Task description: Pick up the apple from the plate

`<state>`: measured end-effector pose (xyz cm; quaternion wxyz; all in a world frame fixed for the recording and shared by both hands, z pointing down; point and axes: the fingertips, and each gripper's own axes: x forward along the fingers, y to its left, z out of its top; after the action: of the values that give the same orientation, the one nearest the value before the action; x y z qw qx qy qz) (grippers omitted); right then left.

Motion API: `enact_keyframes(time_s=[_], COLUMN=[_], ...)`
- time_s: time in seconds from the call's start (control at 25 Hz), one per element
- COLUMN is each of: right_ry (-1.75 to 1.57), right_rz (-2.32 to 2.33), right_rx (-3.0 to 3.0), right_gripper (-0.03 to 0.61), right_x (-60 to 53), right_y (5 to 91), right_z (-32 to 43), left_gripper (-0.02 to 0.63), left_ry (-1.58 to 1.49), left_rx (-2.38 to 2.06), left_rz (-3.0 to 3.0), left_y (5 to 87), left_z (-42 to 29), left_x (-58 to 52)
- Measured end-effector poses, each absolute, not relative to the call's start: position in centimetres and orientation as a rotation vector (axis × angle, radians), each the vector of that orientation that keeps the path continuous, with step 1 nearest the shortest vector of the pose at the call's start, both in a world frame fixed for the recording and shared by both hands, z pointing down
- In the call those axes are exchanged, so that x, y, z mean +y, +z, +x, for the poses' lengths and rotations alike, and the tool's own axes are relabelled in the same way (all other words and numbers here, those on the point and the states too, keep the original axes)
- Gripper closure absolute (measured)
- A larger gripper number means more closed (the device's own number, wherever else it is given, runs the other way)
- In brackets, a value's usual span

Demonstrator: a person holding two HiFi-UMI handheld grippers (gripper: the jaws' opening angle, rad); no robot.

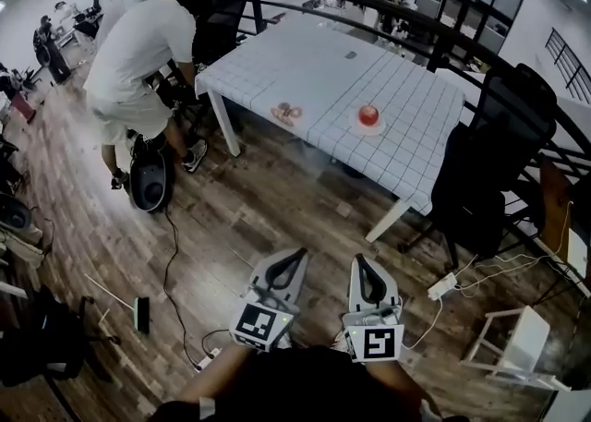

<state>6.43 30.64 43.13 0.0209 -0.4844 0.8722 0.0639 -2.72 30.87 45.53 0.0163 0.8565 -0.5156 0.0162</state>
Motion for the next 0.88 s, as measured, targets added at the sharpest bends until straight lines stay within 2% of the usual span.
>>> enact_keyframes(time_s=[0.32, 0.88], right_ry=[0.23, 0.232], right_rz=[-1.603, -1.671], right_rx=[2.661, 2.685], right_gripper=[0.555, 0.555], right_x=[32.0, 30.1], right_y=[43.8, 44.8], right_z=[4.5, 2.1], left_gripper=[0.591, 0.592], left_ry=[0.074, 0.034], left_rx=[-1.628, -1.52], left_rz=[2.702, 2.727], left_y=[45.3, 46.4], left_z=[-7.1, -8.0], left_x=[31.9, 29.4])
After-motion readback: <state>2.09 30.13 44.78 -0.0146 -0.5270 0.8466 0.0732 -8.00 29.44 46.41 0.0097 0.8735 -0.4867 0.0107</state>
